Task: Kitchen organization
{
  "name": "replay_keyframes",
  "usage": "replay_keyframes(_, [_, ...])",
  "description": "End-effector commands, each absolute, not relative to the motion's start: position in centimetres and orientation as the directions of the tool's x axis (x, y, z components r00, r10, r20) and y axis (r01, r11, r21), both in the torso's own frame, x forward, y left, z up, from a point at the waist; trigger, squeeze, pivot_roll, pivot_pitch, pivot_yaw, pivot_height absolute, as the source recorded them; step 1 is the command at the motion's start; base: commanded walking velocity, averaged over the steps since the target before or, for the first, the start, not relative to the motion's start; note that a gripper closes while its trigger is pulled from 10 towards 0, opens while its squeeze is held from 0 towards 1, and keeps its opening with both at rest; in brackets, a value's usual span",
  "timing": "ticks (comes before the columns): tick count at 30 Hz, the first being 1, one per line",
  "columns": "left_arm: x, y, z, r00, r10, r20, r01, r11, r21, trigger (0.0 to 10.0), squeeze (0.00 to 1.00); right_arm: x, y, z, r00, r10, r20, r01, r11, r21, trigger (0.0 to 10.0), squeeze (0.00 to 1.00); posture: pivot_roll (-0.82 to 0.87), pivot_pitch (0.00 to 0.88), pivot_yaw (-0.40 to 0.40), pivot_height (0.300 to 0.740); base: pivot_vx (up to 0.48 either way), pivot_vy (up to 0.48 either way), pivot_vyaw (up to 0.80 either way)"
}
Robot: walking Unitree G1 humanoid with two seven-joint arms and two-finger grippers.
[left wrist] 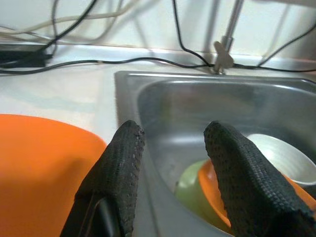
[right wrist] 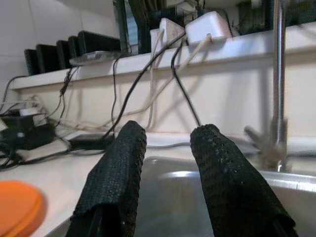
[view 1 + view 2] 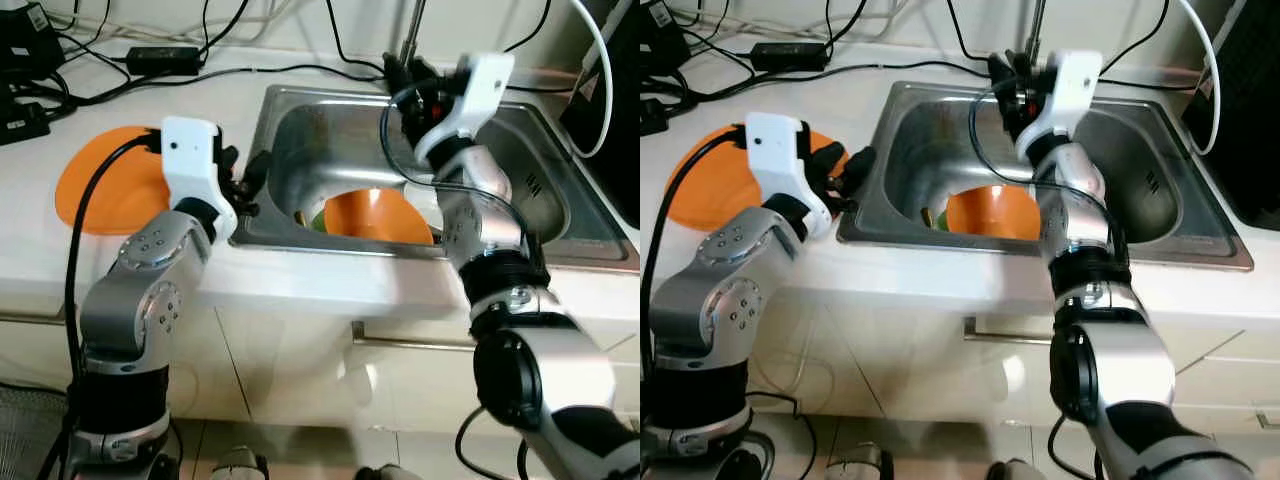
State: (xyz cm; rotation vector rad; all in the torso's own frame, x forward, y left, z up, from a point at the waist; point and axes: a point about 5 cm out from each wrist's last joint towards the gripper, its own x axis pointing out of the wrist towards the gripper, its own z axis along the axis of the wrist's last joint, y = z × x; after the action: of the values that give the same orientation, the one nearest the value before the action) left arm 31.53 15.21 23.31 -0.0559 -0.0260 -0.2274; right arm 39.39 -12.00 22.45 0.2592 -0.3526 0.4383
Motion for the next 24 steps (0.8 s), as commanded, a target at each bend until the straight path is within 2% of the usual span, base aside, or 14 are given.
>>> replay_keyframes(1, [31.8, 15.8, 23.8, 0.981, -0.189, 0.053, 0.191, 0.980, -0.048, 10.0, 0.00, 38.9, -12.3, 21.1, 0.851, 0.379, 0.364, -0.470, 0.858, 0.206, 10.0, 0.00, 0.10, 0.078, -0.041, 0.718, 0.000, 0.000, 0.00])
replay_keyframes(6, [31.9, 17.2, 23.9, 0.989, -0.129, 0.069, 0.133, 0.990, -0.050, 10.0, 0.00, 37.4, -12.6, 17.9, 0.868, 0.389, 0.310, -0.474, 0.836, 0.278, 10.0, 0.00, 0.09, 0.079, -0.035, 0.718, 0.000, 0.000, 0.00])
replay_keyframes(14, [31.7, 18.4, 23.1, 0.993, -0.080, 0.081, 0.084, 0.995, -0.046, 10.0, 0.00, 36.3, -11.9, 16.9, 0.862, 0.401, 0.310, -0.494, 0.803, 0.334, 10.0, 0.00, 0.09, 0.080, -0.031, 0.718, 0.000, 0.000, 0.00])
replay_keyframes(16, [31.4, 19.2, 21.7, 0.998, -0.027, 0.058, 0.032, 0.996, -0.083, 10.0, 0.00, 35.9, -11.2, 16.1, 0.863, 0.417, 0.286, -0.499, 0.792, 0.351, 10.0, 0.00, 0.10, 0.082, -0.033, 0.718, 0.000, 0.000, 0.00])
replay_keyframes(22, [31.0, 20.9, 20.9, 0.997, 0.066, 0.040, -0.062, 0.994, -0.094, 10.0, 0.00, 35.4, -10.3, 15.1, 0.860, 0.446, 0.249, -0.510, 0.778, 0.367, 10.0, 0.00, 0.11, 0.091, -0.039, 0.718, 0.000, 0.000, 0.00])
replay_keyframes(24, [30.7, 22.5, 21.0, 0.987, 0.156, 0.029, -0.152, 0.982, -0.109, 10.0, 0.00, 35.2, -10.0, 14.8, 0.860, 0.453, 0.235, -0.510, 0.775, 0.373, 10.0, 0.00, 0.12, 0.095, -0.043, 0.718, 0.000, 0.000, 0.00])
